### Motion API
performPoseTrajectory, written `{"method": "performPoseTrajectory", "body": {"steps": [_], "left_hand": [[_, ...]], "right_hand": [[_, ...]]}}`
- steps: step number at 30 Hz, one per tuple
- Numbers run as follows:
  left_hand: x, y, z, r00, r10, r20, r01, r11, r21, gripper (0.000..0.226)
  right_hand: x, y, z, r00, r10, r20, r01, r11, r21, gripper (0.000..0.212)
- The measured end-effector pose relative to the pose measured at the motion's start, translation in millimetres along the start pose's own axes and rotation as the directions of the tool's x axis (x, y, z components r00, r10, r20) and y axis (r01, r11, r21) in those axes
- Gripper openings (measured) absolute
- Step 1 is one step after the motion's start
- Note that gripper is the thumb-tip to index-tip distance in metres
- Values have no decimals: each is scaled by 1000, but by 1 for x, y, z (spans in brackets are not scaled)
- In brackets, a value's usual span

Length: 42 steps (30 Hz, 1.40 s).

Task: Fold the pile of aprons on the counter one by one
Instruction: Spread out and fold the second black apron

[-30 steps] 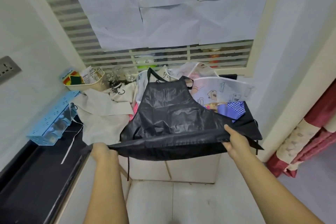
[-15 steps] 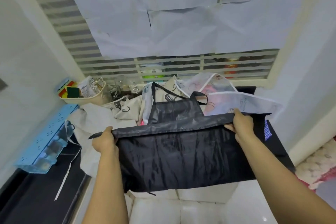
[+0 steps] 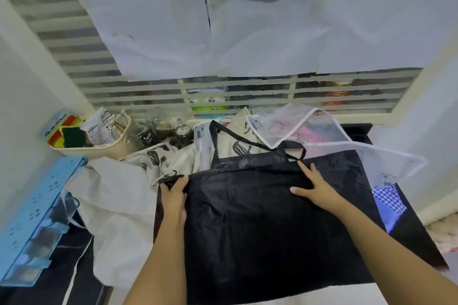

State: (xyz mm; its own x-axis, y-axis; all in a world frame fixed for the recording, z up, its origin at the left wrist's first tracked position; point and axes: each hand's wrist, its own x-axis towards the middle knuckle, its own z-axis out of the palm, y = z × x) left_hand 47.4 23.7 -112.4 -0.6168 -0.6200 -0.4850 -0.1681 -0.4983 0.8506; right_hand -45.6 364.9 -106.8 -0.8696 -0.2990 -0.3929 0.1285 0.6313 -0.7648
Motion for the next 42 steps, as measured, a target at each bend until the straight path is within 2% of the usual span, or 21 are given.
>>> {"method": "performPoseTrajectory", "body": {"steps": [4, 7, 8, 10, 12, 14, 16, 20, 22, 24, 27, 29, 31, 33, 34, 36, 37, 38, 39, 41, 42], "left_hand": [[13, -4, -7, 999, -18, 43, 14, 994, 104, 95], [17, 1, -6, 990, -46, 131, 18, 978, 206, 99], [18, 3, -7, 987, -52, 152, 17, 974, 225, 100], [16, 5, -12, 979, -55, 196, 4, 967, 255, 98], [5, 8, -22, 970, -67, 235, -5, 956, 293, 89], [-11, 10, -34, 975, -62, 216, -8, 952, 308, 81], [-30, 11, -51, 995, 5, 101, -39, 944, 328, 65], [-78, -16, -100, 961, 212, -178, -120, 898, 423, 27], [-100, -48, -124, 924, 245, -295, -102, 898, 427, 16], [-116, -85, -144, 916, 192, -352, -7, 885, 465, 16], [-123, -131, -165, 920, 4, -391, 198, 857, 475, 26], [-121, -147, -172, 916, -69, -395, 257, 857, 447, 38], [-119, -152, -172, 924, -85, -373, 250, 872, 420, 41], [-116, -150, -167, 931, -72, -358, 226, 884, 410, 39], [-114, -147, -163, 931, -62, -361, 215, 890, 402, 36], [-112, -143, -156, 928, -32, -372, 182, 908, 378, 21], [-111, -140, -153, 926, -12, -377, 160, 918, 364, 10], [-111, -138, -151, 924, -4, -382, 146, 928, 343, 4], [-112, -137, -150, 924, -5, -383, 136, 938, 317, 2], [-114, -133, -149, 933, 3, -359, 120, 939, 321, 10], [-116, -130, -149, 942, 17, -335, 105, 933, 343, 17]], "right_hand": [[10, -2, 5, 994, 45, -97, -67, 968, -241, 76], [-13, -22, 35, 986, -137, -91, 77, 873, -481, 82], [-28, -26, 55, 970, -241, -6, 201, 819, -538, 82], [-64, -26, 100, 885, -350, 307, 465, 651, -600, 89], [-93, -14, 137, 802, -243, 546, 589, 479, -651, 103], [-100, 5, 154, 817, -140, 560, 570, 348, -744, 116], [-97, 22, 158, 877, -114, 467, 479, 288, -829, 122], [-96, 32, 159, 909, -161, 384, 414, 258, -873, 114], [-98, 31, 159, 905, -207, 373, 418, 266, -869, 110], [-100, 32, 160, 901, -233, 365, 422, 284, -861, 112], [-99, 36, 162, 896, -262, 359, 427, 277, -861, 116], [-99, 38, 164, 882, -303, 360, 447, 301, -842, 107], [-103, 41, 168, 866, -374, 333, 482, 445, -755, 85], [-114, 42, 170, 866, -455, 205, 490, 698, -522, 53], [-122, 39, 172, 897, -425, 120, 439, 826, -355, 34], [-137, 33, 174, 986, -163, 26, 162, 987, 20, 6], [-140, 33, 175, 996, 70, 57, -81, 972, 222, 10], [-140, 39, 178, 939, 304, 160, -343, 845, 410, 15], [-139, 47, 180, 839, 454, 300, -539, 623, 566, 20], [-139, 64, 186, 692, 524, 496, -666, 199, 719, 36], [-139, 69, 189, 680, 514, 523, -647, 86, 758, 48]]}}
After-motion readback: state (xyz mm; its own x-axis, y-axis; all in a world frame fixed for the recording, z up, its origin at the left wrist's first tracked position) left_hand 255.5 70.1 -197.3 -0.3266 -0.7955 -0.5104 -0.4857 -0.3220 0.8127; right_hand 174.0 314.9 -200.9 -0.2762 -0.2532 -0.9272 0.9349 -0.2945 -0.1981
